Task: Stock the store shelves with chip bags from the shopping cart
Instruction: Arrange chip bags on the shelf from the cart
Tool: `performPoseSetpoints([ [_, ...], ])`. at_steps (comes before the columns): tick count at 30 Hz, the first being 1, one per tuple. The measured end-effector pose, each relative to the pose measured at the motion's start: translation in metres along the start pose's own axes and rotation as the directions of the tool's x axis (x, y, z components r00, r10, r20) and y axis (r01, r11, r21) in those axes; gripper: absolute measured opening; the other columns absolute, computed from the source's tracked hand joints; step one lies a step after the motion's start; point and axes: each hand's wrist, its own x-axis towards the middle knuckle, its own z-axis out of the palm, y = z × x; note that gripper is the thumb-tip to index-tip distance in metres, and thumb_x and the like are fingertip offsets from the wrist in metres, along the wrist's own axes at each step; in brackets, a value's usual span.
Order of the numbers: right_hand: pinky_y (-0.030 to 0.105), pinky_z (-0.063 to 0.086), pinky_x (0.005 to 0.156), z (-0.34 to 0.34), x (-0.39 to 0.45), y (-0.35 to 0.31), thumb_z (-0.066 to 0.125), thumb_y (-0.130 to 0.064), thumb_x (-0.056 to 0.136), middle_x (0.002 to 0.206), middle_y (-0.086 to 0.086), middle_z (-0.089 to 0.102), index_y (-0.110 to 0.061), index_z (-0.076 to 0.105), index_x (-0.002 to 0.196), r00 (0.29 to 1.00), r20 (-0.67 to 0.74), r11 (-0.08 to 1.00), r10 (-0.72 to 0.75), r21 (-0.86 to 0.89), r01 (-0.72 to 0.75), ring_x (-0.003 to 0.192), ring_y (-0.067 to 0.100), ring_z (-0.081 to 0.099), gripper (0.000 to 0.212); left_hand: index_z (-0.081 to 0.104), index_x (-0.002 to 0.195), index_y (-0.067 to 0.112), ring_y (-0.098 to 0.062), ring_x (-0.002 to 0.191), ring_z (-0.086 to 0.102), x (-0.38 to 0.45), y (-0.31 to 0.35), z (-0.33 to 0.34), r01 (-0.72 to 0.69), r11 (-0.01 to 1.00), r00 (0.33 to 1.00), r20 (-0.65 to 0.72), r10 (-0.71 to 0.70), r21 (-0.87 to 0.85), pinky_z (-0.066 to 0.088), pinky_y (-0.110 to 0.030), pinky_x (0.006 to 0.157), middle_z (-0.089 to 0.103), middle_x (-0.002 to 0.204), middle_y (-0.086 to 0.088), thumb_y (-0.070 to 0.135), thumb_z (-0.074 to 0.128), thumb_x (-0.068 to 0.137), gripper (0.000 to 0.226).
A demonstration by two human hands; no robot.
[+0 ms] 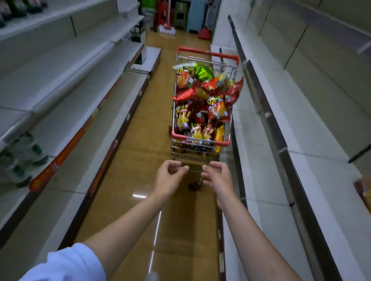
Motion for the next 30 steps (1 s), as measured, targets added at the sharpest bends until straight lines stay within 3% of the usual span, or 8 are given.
performPoseSetpoints([
  [6, 0.027, 0.053, 0.080, 0.023, 0.094, -0.034, 0.061, -0.013, 0.092, 0.103, -0.001, 0.060, -0.014, 0.050, 0.118, 1.000, 0.006, 1.000, 0.011, 0.006, -0.011, 0.097, 0.015, 0.062, 0.028, 0.057, 0.108, 0.009, -0.004, 0.084, 0.054, 0.100, 0.025, 0.009, -0.038, 0.995, 0.999, 0.041, 0.035, 0.095, 0.043, -0.012, 0.071, 0.058, 0.089, 0.007, 0.016, 0.065, 0.089, 0.021],
  [15, 0.029, 0.052, 0.082, 0.039, 0.243, -0.046, 0.061, -0.016, 0.093, 0.111, 0.003, 0.058, -0.016, 0.048, 0.118, 0.996, 0.051, 0.997, 0.072, -0.007, -0.072, 0.104, 0.019, 0.061, 0.028, 0.056, 0.106, 0.007, -0.010, 0.086, 0.057, 0.231, 0.024, 0.049, 0.018, 0.991, 0.999, 0.036, -0.023, 0.130, 0.046, -0.014, 0.071, 0.058, 0.088, 0.003, 0.013, 0.066, 0.088, 0.021],
  [20, 0.022, 0.052, 0.071, 0.048, 0.351, -0.058, 0.062, -0.016, 0.093, 0.111, 0.006, 0.060, -0.013, 0.048, 0.119, 0.991, 0.109, 0.996, 0.083, -0.025, -0.081, 0.094, 0.015, 0.062, 0.030, 0.056, 0.109, 0.005, -0.008, 0.082, 0.056, 0.322, 0.038, 0.079, 0.058, 0.989, 0.998, -0.006, -0.057, 0.137, 0.046, -0.018, 0.073, 0.058, 0.087, 0.002, 0.014, 0.065, 0.089, 0.024],
  [25, 0.034, 0.052, 0.086, 0.054, 0.444, -0.072, 0.065, -0.020, 0.091, 0.115, 0.006, 0.058, -0.011, 0.049, 0.118, 0.976, 0.175, 0.990, 0.131, -0.083, -0.118, 0.106, 0.020, 0.058, 0.033, 0.057, 0.109, 0.004, -0.014, 0.083, 0.056, 0.402, 0.048, 0.100, 0.129, 0.979, 0.987, -0.118, -0.111, 0.158, 0.046, -0.015, 0.066, 0.058, 0.088, -0.001, 0.016, 0.067, 0.088, 0.026],
  [30, 0.045, 0.044, 0.104, 0.072, 0.506, -0.055, 0.072, -0.033, 0.085, 0.129, 0.007, 0.051, -0.011, 0.046, 0.130, 0.942, 0.256, 0.959, 0.219, -0.234, -0.159, 0.122, 0.024, 0.050, 0.056, 0.055, 0.110, 0.006, -0.007, 0.079, 0.054, 0.444, 0.035, 0.112, 0.224, 0.957, 0.968, -0.161, -0.195, 0.186, 0.046, -0.013, 0.065, 0.057, 0.089, 0.001, 0.017, 0.065, 0.089, 0.025],
])
